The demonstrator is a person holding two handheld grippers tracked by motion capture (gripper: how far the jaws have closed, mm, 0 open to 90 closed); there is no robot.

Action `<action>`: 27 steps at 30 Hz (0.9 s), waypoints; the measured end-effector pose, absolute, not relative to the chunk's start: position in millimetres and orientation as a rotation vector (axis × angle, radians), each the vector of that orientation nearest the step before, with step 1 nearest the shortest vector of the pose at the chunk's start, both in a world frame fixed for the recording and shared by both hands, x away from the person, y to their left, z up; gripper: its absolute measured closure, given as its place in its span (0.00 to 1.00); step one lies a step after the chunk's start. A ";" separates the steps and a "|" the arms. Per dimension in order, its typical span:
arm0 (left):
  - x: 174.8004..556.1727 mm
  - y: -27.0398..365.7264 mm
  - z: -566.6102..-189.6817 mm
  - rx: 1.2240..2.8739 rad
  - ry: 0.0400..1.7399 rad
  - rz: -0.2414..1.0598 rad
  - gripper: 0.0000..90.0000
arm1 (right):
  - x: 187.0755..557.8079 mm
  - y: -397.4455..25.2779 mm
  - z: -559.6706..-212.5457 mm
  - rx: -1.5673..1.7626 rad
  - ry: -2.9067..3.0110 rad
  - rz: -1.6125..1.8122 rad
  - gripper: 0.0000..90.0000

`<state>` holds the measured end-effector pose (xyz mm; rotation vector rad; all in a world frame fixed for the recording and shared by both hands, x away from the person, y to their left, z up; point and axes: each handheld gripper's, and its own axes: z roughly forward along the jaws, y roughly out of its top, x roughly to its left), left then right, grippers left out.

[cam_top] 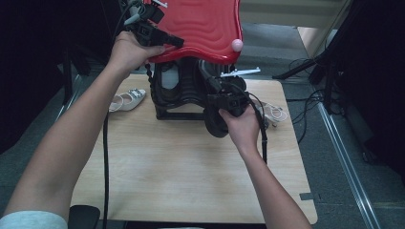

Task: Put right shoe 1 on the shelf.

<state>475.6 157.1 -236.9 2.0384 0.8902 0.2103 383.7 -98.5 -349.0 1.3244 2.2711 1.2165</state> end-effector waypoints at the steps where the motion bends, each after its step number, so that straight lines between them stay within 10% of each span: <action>1: 475.6 157.1 -236.9 2.038 0.890 0.210 1.00 | 383.7 -98.5 -349.0 1.324 2.271 1.217 0.96; 20: 474.6 156.8 -237.2 2.038 0.890 0.225 1.00 | 416.3 -51.9 -386.6 1.266 2.046 1.243 0.94; 27: 474.2 156.3 -237.5 2.033 0.894 0.231 1.00 | 419.7 -48.2 -386.6 1.289 2.080 1.342 0.69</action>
